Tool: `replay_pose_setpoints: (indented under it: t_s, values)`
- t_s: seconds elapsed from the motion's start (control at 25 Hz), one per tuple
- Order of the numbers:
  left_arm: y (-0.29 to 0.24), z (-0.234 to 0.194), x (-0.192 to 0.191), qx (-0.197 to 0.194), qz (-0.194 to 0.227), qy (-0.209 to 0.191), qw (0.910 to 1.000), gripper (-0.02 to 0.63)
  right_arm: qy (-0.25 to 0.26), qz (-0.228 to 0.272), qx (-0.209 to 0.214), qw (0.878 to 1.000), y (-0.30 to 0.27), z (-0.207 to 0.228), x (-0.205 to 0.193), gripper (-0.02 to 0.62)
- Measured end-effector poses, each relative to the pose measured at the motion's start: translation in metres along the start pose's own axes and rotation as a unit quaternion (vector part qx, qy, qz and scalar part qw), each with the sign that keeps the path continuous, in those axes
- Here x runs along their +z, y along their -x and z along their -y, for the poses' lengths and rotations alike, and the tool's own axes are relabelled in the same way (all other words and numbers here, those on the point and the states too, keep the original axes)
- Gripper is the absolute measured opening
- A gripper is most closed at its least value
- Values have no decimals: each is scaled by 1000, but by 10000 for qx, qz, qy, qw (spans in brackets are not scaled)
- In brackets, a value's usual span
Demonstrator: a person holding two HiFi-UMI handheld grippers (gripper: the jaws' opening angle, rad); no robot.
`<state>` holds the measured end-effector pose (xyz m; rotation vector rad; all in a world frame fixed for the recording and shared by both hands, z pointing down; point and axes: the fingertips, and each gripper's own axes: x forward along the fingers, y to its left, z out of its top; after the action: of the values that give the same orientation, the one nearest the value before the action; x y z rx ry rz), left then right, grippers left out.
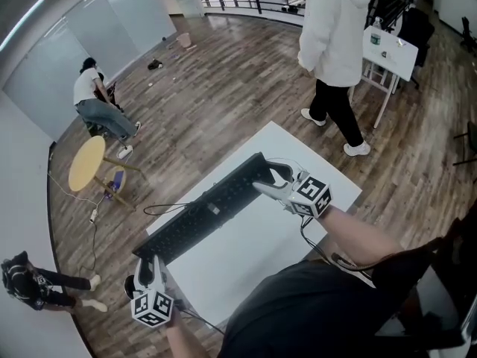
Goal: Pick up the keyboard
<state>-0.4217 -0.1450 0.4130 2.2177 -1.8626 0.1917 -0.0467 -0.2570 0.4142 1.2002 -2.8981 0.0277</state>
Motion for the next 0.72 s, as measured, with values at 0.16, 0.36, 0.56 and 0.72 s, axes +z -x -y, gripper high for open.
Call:
replay_pose_setpoints:
  t_s: [0.16,0.36,0.56,0.72]
  values:
    - [1,-1,1,7,21,-6,10000,187,-9,12,-7,10000,0,-1,1,262]
    - [1,0,1,12,32,-14,10000,187,-8,12,-9,10000,1,0,0,262]
    - [2,-1,5,28,33,-27,10000,189,-24,11,9,10000,1,-2,1,262]
    - [2,1,5,9,33,-56,10000,187,-29,17,-8,10000,2,0,0,262]
